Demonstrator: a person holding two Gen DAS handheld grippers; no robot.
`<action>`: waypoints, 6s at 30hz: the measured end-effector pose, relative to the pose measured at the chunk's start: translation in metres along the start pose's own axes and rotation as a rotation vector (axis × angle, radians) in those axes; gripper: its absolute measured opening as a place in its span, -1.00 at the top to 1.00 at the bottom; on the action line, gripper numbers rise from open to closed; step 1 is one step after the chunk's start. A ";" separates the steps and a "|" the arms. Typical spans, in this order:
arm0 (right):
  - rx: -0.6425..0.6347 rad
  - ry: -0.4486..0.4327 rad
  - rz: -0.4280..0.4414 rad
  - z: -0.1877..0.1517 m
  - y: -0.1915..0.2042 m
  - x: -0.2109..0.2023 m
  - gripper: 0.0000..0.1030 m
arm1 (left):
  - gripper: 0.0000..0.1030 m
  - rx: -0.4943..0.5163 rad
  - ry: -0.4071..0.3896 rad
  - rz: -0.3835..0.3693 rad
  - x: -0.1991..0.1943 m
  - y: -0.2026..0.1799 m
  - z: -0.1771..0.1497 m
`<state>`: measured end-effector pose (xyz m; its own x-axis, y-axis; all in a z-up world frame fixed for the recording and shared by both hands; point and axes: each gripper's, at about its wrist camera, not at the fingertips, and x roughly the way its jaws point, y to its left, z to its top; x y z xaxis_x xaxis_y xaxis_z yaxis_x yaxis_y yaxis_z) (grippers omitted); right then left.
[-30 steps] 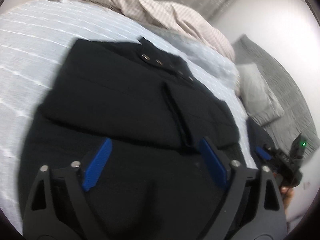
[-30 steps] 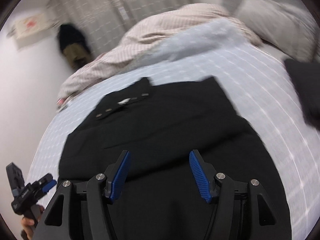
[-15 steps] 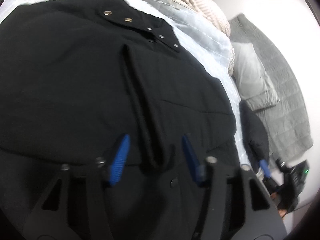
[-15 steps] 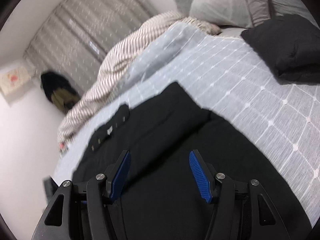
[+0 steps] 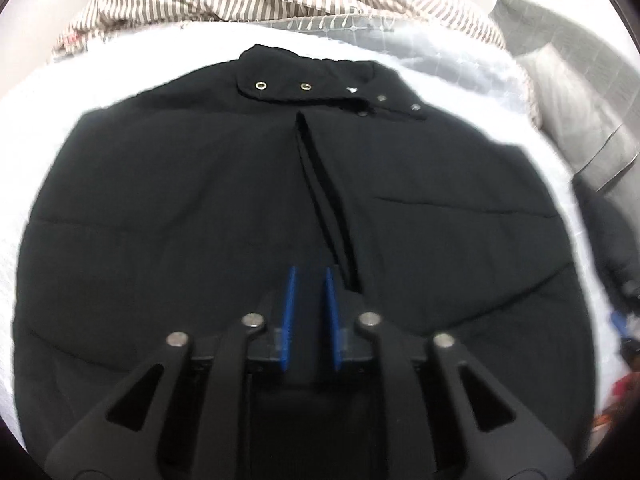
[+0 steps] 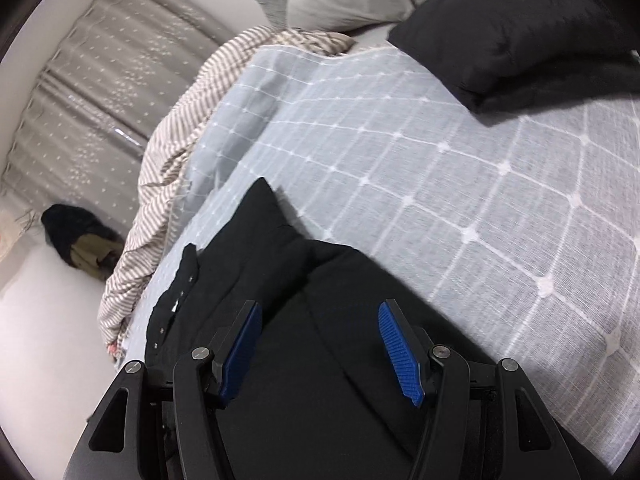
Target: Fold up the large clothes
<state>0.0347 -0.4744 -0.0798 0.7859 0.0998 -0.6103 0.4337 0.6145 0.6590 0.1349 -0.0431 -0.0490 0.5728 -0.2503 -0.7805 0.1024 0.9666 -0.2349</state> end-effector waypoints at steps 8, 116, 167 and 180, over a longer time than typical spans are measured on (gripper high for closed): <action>-0.006 0.018 -0.013 0.004 -0.016 -0.016 -0.50 | -0.59 -0.061 0.001 -0.014 -0.054 0.027 -0.021; -0.337 0.200 0.060 -0.034 0.081 -0.013 0.40 | -0.45 -0.296 -0.273 -0.063 -0.167 0.196 -0.037; -0.593 -0.308 -0.134 -0.022 0.118 -0.006 0.82 | 0.85 -0.425 -0.521 0.157 -0.096 0.210 0.012; -0.619 -0.135 -0.305 -0.046 0.114 0.038 -0.38 | 0.08 -0.548 -0.284 0.229 -0.077 0.235 0.000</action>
<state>0.0939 -0.3644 -0.0484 0.7341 -0.2218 -0.6418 0.3449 0.9360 0.0711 0.1146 0.2030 -0.0436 0.7310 0.0547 -0.6801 -0.4334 0.8071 -0.4009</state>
